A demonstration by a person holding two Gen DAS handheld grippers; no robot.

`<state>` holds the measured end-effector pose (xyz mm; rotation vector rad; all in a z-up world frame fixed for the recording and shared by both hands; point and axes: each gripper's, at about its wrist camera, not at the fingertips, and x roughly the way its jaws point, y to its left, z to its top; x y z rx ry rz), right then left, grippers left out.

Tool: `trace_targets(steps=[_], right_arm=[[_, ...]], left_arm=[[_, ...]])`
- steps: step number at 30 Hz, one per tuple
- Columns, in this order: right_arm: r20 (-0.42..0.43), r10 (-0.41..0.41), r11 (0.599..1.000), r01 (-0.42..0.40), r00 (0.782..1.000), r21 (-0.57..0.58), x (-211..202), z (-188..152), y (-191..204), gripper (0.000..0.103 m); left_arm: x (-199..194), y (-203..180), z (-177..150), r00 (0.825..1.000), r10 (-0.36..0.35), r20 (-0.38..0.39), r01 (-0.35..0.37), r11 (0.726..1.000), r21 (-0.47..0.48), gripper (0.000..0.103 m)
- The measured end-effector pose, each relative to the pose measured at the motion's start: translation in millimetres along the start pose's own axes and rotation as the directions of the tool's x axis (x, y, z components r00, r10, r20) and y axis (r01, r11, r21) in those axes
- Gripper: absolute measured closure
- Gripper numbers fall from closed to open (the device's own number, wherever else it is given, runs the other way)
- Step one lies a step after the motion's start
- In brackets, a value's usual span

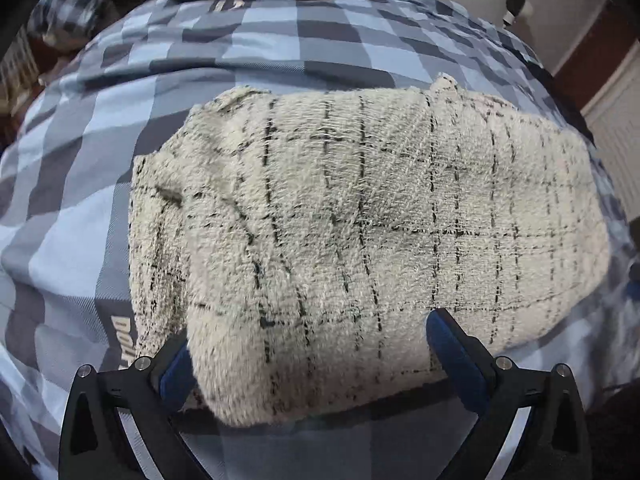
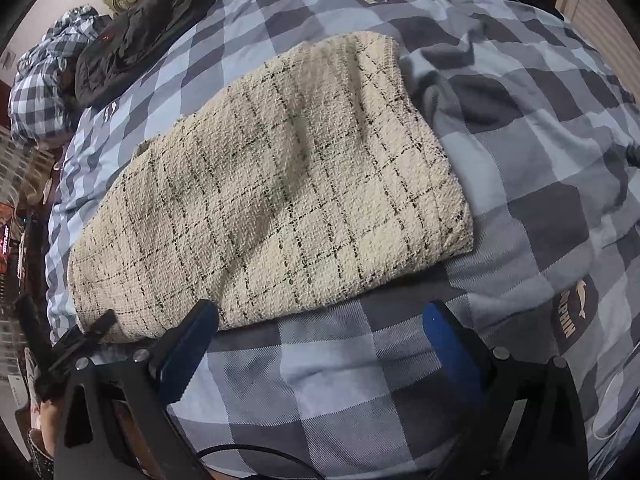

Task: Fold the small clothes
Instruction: 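Move the right gripper to the end of the folded shirt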

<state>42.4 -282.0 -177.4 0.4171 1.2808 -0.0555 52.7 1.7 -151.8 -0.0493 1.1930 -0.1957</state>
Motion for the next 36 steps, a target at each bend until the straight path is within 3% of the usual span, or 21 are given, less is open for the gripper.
trace_targets(steps=[5,8,14,15,16,18,19,22,26,29,32,36], right_arm=[[-0.023,-0.003,1.000,0.002,1.000,-0.012,6,1,2,0.003],[-0.045,0.011,1.000,-0.012,0.999,-0.004,10,2,0,0.003],[-0.018,0.082,0.991,-0.079,0.996,0.112,3,6,-25,0.003],[-0.009,0.105,0.983,-0.103,0.994,0.149,2,7,-34,0.003],[0.000,0.140,0.970,-0.137,0.990,0.200,0,8,-45,0.003],[0.031,0.207,0.927,-0.206,0.978,0.313,-2,7,-70,0.003],[0.056,0.244,0.894,-0.247,0.968,0.373,-3,5,-84,0.003],[0.100,0.306,0.813,-0.315,0.947,0.489,-1,3,-113,0.003],[0.083,0.341,0.781,-0.331,0.936,0.530,10,9,-120,0.003],[0.086,0.321,0.800,-0.319,0.943,0.509,13,18,-114,0.003],[0.069,0.311,0.812,-0.303,0.948,0.499,24,29,-102,0.003],[-0.008,0.266,0.841,-0.228,0.964,0.490,46,41,-96,0.003]], left_arm=[[3,8,-9,0.999,-0.018,0.035,0.020,0.998,-0.059,0.000],[3,7,-12,0.999,0.012,0.046,-0.008,0.996,-0.091,0.000],[0,10,1,0.999,-0.003,-0.049,-0.001,0.996,-0.090,0.000],[-5,11,6,0.998,0.024,-0.059,-0.029,0.996,-0.083,0.000],[-15,11,9,0.994,0.097,-0.039,-0.100,0.992,-0.077,0.000],[-38,10,13,0.978,0.207,0.034,-0.204,0.976,-0.078,0.000],[-54,9,14,0.970,0.226,0.093,-0.219,0.973,-0.077,0.000],[-86,7,15,0.966,0.164,0.198,-0.150,0.985,-0.084,0.000],[-97,6,17,0.975,0.058,0.212,-0.035,0.993,-0.112,0.000],[-91,-2,20,0.981,0.044,0.187,-0.025,0.994,-0.102,0.000],[-87,-10,22,0.983,0.074,0.168,-0.063,0.996,-0.070,0.000],[-86,-12,22,0.985,0.069,0.156,-0.059,0.996,-0.064,0.000]])
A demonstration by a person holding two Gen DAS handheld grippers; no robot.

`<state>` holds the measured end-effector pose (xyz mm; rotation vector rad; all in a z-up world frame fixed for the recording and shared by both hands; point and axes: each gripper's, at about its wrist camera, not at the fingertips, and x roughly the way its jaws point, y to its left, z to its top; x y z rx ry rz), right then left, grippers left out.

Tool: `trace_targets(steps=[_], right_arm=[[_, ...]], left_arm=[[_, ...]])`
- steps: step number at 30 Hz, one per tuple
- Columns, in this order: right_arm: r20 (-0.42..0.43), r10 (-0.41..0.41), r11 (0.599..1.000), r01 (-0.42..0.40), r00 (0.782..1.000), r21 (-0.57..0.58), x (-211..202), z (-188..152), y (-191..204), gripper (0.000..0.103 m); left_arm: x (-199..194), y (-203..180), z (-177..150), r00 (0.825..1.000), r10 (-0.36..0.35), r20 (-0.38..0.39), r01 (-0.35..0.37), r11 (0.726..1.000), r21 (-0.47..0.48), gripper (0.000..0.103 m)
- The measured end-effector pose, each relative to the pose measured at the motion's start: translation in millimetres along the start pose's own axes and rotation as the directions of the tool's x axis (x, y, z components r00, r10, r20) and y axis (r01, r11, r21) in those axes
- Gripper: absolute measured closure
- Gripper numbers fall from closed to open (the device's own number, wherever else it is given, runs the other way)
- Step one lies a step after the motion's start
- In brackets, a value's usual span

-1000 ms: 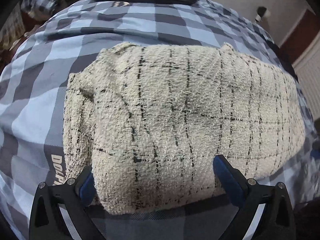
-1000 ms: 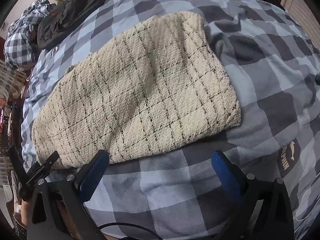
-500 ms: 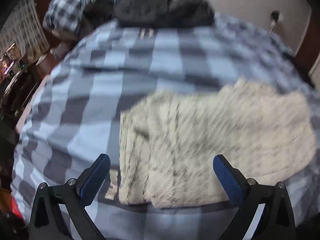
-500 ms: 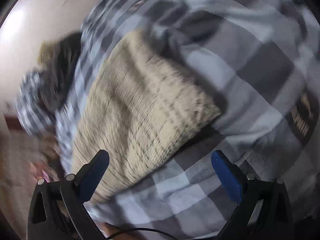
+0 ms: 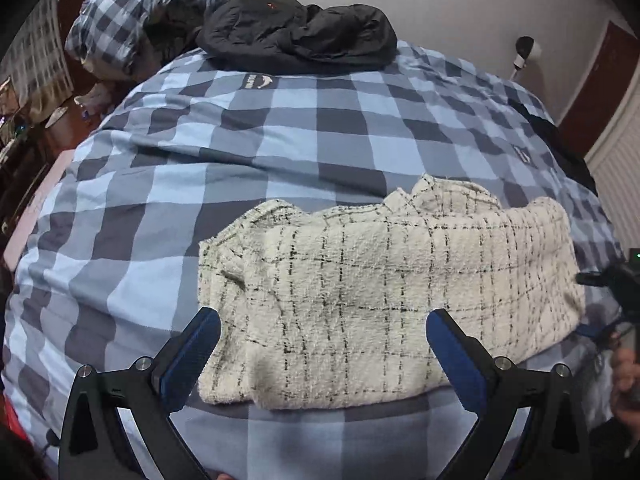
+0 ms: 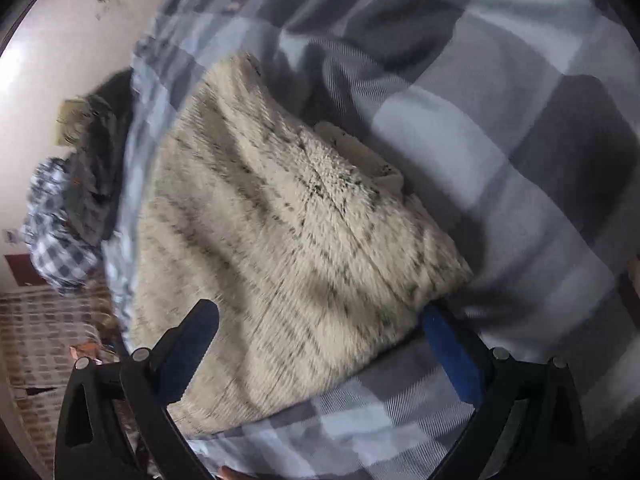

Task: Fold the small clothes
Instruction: 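Move the right gripper to the end of the folded shirt, then close the right gripper on the shirt end and lift it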

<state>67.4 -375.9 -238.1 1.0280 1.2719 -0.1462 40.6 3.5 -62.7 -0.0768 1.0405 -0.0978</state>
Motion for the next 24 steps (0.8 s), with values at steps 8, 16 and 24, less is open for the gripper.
trace_targets(steps=[8,16,24], right_arm=[[0.036,-0.094,0.994,0.095,0.995,-0.047,3,2,13,0.040],[0.129,-0.032,0.997,0.042,0.991,-0.072,-22,-6,15,0.086],[0.284,0.174,0.948,-0.082,0.943,-0.307,-106,-53,49,0.090]], left_arm=[[6,4,-3,1.000,0.006,-0.027,-0.007,1.000,-0.024,0.000],[9,1,-5,0.999,0.021,-0.042,-0.021,1.000,0.000,0.000],[7,-3,-3,1.000,0.011,-0.029,-0.011,1.000,0.018,0.000]])
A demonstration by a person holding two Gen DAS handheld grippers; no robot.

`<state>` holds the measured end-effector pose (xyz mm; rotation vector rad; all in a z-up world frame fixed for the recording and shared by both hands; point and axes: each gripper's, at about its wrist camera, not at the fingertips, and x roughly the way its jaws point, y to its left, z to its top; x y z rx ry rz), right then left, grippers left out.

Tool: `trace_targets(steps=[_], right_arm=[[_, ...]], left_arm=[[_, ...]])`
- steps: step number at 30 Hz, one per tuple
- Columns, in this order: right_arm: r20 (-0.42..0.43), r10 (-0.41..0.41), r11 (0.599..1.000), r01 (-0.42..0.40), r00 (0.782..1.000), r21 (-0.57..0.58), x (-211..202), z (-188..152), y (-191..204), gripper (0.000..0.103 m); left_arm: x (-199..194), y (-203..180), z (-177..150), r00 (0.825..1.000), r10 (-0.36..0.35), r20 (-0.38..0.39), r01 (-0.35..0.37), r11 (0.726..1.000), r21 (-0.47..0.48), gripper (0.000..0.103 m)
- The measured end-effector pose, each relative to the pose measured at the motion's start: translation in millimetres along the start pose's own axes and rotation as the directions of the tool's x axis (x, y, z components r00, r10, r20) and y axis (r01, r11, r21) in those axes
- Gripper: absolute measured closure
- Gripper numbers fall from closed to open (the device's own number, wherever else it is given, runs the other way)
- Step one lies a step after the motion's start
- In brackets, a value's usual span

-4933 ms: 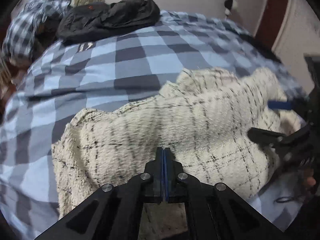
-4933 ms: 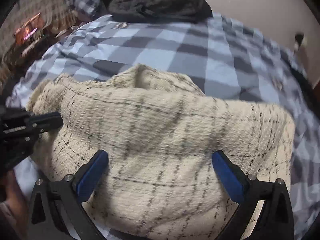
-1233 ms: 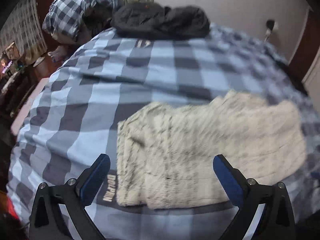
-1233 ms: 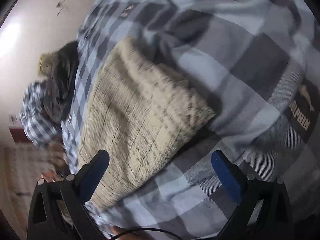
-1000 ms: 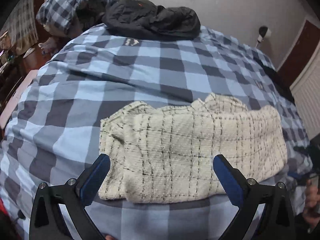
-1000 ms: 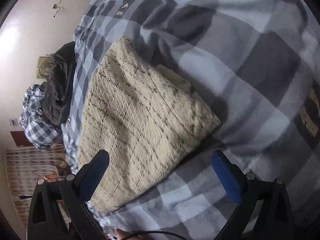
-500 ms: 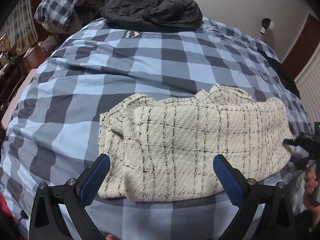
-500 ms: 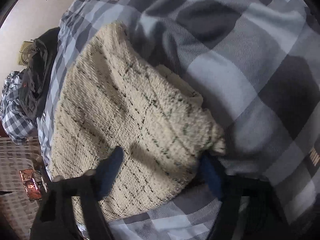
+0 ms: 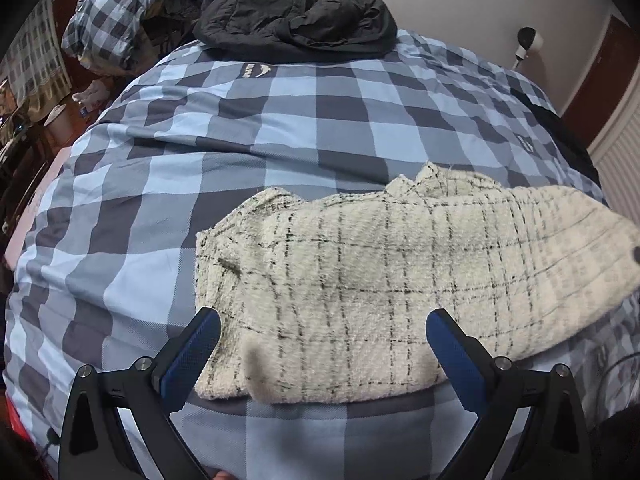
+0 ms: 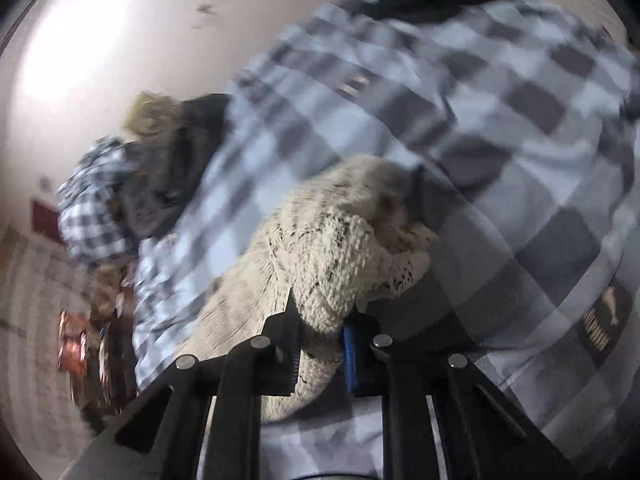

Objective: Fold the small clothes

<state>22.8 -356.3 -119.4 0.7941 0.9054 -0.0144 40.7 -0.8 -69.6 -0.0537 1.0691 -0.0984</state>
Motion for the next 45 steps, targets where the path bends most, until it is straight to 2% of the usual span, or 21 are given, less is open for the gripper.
trace_targets(steps=[3,6,8,11,14,16,19,21,23,24,26,28,30,32,34,36,38,40,41,43,45], right_arm=[[0.036,0.016,1.000,-0.015,0.999,-0.023,-27,-5,-7,0.090],[0.072,-0.060,0.998,0.063,0.996,-0.028,-26,-4,-9,0.091],[0.054,-0.093,0.995,0.091,0.994,0.035,-20,-2,-23,0.090],[0.048,-0.124,0.991,0.121,0.991,0.059,-14,-3,-25,0.090],[0.102,-0.181,0.982,0.186,0.978,-0.039,-24,-8,0,0.091],[0.149,-0.214,0.964,0.233,0.965,-0.126,-25,-10,24,0.091],[0.194,-0.218,0.931,0.263,0.956,-0.251,-23,-11,65,0.091],[0.237,-0.224,0.888,0.298,0.945,-0.350,-21,-16,100,0.091],[0.293,-0.225,0.823,0.342,0.929,-0.453,-19,-25,141,0.091],[0.327,-0.223,0.783,0.368,0.918,-0.501,-18,-33,162,0.091],[0.415,-0.196,0.660,0.433,0.888,-0.614,-15,-59,211,0.091],[0.471,-0.134,0.519,0.467,0.872,-0.716,-7,-94,252,0.091],[0.447,-0.059,0.378,0.435,0.892,-0.817,9,-143,289,0.090],[0.352,-0.029,0.296,0.345,0.936,-0.891,31,-179,307,0.090],[0.256,-0.039,0.240,0.258,0.966,-0.936,61,-212,311,0.090],[0.174,-0.113,0.192,0.193,0.978,-0.962,103,-242,302,0.089],[0.105,-0.214,0.196,0.148,0.971,-0.969,149,-257,279,0.088],[0.017,-0.307,0.256,0.100,0.952,-0.962,185,-253,252,0.085],[-0.035,-0.317,0.294,0.063,0.948,-0.954,193,-248,242,0.084],[-0.119,-0.243,0.357,-0.025,0.963,-0.934,184,-233,232,0.080],[-0.226,-0.174,0.434,-0.132,0.959,-0.891,162,-216,230,0.057]], left_arm=[[-3,-8,-3,1.000,-0.026,0.006,0.026,0.999,0.033,0.000],[-2,-24,-7,0.999,-0.036,0.001,0.035,0.995,0.094,0.000],[1,-32,-9,0.999,-0.031,-0.007,0.032,0.992,0.125,0.000],[18,-43,-14,0.999,0.011,-0.041,-0.004,0.984,0.180,0.000],[41,-44,-18,0.993,0.056,-0.107,-0.032,0.976,0.214,0.000],[62,-36,-19,0.984,0.044,-0.172,-0.013,0.985,0.175,0.000],[90,-18,-19,0.963,-0.065,-0.263,0.079,0.996,0.045,0.000],[93,-9,-13,0.951,-0.103,-0.293,0.110,0.994,0.008,0.000],[86,-2,-4,0.947,-0.114,-0.299,0.111,0.993,-0.026,0.000],[74,9,4,0.957,-0.129,-0.260,0.112,0.991,-0.079,0.001],[54,28,15,0.971,-0.153,-0.184,0.125,0.980,-0.152,0.001],[31,56,28,0.986,-0.133,-0.099,0.109,0.969,-0.220,0.001],[8,89,38,0.999,-0.045,-0.029,0.036,0.961,-0.274,0.000],[-7,115,41,0.999,0.052,0.008,-0.048,0.953,-0.298,0.000],[-27,144,43,0.986,0.161,0.042,-0.138,0.933,-0.332,0.000],[-40,168,40,0.979,0.193,0.064,-0.154,0.911,-0.384,0.000],[-49,188,35,0.978,0.194,0.081,-0.141,0.891,-0.432,0.000],[-52,192,32,0.979,0.182,0.092,-0.122,0.884,-0.450,0.000],[-52,192,31,0.981,0.173,0.093,-0.114,0.885,-0.451,0.000],[-49,188,31,0.984,0.153,0.089,-0.098,0.891,-0.442,0.000],[-44,179,36,0.986,0.142,0.088,-0.091,0.898,-0.430,0.000]])
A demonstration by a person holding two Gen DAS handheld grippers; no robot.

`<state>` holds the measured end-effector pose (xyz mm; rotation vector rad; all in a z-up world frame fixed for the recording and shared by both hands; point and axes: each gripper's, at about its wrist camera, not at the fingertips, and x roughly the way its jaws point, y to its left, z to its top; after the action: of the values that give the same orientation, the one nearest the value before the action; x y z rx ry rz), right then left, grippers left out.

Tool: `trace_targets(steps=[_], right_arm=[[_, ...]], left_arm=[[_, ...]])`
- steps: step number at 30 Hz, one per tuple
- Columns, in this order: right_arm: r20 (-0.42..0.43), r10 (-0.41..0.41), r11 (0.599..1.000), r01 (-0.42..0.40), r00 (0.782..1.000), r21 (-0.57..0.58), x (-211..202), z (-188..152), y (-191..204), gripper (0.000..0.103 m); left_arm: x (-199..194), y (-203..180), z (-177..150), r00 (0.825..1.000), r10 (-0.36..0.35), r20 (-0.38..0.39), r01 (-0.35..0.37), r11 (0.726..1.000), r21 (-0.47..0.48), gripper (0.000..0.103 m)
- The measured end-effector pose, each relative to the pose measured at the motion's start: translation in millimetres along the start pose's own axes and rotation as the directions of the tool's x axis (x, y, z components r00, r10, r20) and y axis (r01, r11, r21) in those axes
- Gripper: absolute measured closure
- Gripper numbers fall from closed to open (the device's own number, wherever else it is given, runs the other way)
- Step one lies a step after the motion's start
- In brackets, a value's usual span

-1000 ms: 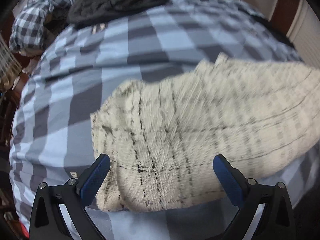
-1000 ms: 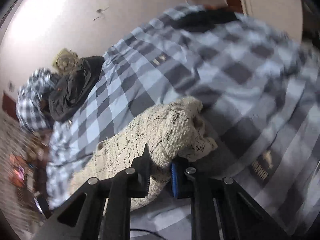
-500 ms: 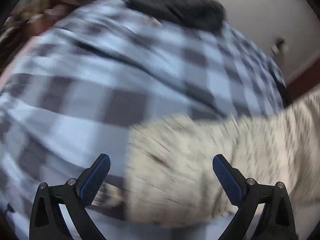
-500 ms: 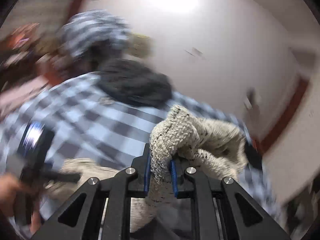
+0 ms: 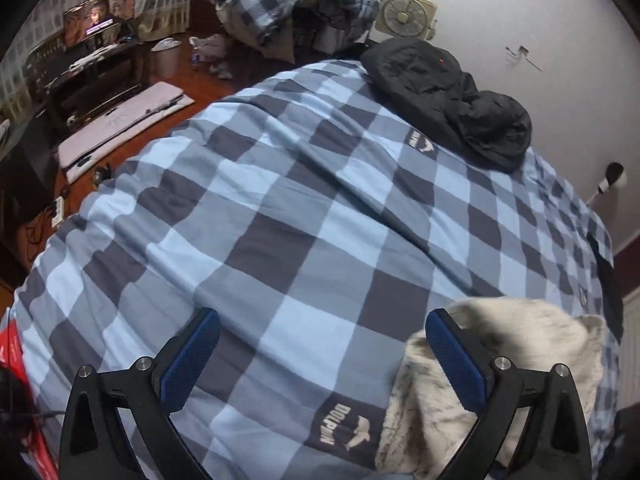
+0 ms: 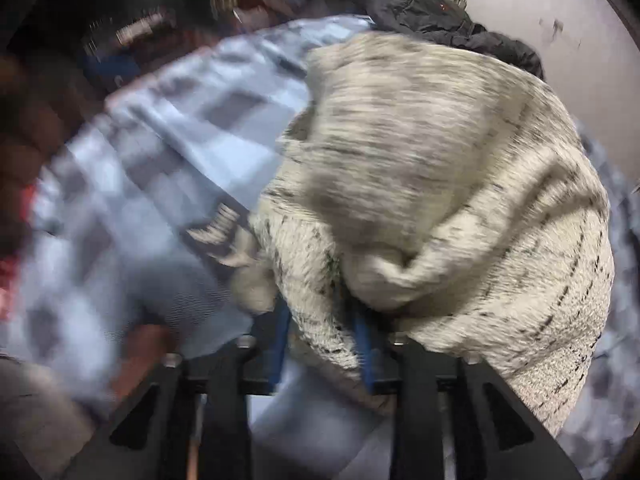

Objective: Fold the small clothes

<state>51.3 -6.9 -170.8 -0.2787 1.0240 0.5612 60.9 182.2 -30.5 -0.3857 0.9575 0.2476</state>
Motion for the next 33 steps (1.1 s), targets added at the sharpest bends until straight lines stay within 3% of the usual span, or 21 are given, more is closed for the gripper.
trace_targets(steps=[1,2,4,5,7,8,10,12,13,15,18,21,24,26,29,30,32,33], right_arm=[[0.006,0.129,0.990,-0.130,0.992,0.053,-19,0,-9,0.030],[0.019,0.208,0.975,-0.209,0.978,0.081,-31,-3,-15,0.018],[0.121,0.365,0.920,-0.378,0.923,0.105,-74,-14,-28,0.017],[0.163,0.395,0.905,-0.413,0.904,0.100,-93,-21,-36,0.015],[0.242,0.331,0.927,-0.362,0.912,0.095,-125,-38,-49,0.008],[0.283,0.243,0.955,-0.280,0.928,0.099,-137,-48,-57,0.001],[0.333,-0.017,0.991,-0.027,0.943,0.128,-150,-72,-76,0.001],[0.274,-0.297,0.945,0.241,0.915,0.220,-137,-90,-100,0.001],[0.220,-0.361,0.919,0.304,0.906,0.252,-126,-91,-111,0.001],[0.154,-0.366,0.898,0.304,0.918,0.318,-114,-86,-127,0.001],[0.185,-0.318,0.889,0.224,0.930,0.399,-114,-66,-143,0.001],[0.125,-0.272,0.879,0.194,0.954,0.435,-86,-45,-151,0.001],[0.112,-0.171,0.883,0.102,0.979,0.458,-67,-29,-142,0.001],[0.065,-0.182,0.885,0.134,0.981,0.445,-48,-17,-127,0.001],[0.057,-0.310,0.922,0.286,0.949,0.260,-29,-5,-81,0.001],[0.051,-0.375,0.915,0.361,0.926,0.178,-17,-6,-65,0.001],[0.060,-0.552,0.832,0.554,0.831,-0.017,13,-13,-28,0.001],[0.087,-0.596,0.797,0.601,0.798,-0.054,23,-20,-18,0.001]], left_arm=[[1,-5,0,1.000,-0.009,-0.001,0.009,1.000,0.008,0.000],[-1,-8,0,1.000,-0.016,-0.001,0.016,1.000,0.013,0.000],[-4,-15,-3,1.000,-0.024,0.004,0.024,0.999,0.025,0.000],[-6,-17,-4,1.000,-0.022,0.010,0.021,0.999,0.030,0.000],[-12,-21,-6,0.999,-0.030,0.029,0.029,0.999,0.038,0.000],[-15,-23,-7,0.999,-0.040,0.037,0.038,0.998,0.041,0.000],[-21,-28,-8,0.996,-0.067,0.052,0.063,0.996,0.061,0.000],[-23,-36,-9,0.996,-0.075,0.057,0.070,0.994,0.088,0.000],[-23,-42,-10,0.996,-0.078,0.053,0.072,0.992,0.108,0.000],[-19,-50,-12,0.995,-0.090,0.035,0.084,0.987,0.133,0.000],[-12,-57,-17,0.992,-0.126,-0.015,0.127,0.981,0.146,0.000],[-11,-58,-20,0.992,-0.126,-0.027,0.128,0.981,0.148,0.000],[-14,-55,-17,0.993,-0.117,-0.008,0.117,0.984,0.133,0.000],[-16,-52,-16,0.993,-0.121,0.002,0.120,0.986,0.113,0.000],[-21,-49,-13,0.992,-0.127,0.027,0.124,0.988,0.093,0.000],[-24,-50,-12,0.990,-0.134,0.042,0.129,0.987,0.095,0.000],[-28,-53,-12,0.988,-0.146,0.059,0.139,0.985,0.106,0.000],[-30,-56,-12,0.986,-0.155,0.067,0.146,0.982,0.116,0.000]])
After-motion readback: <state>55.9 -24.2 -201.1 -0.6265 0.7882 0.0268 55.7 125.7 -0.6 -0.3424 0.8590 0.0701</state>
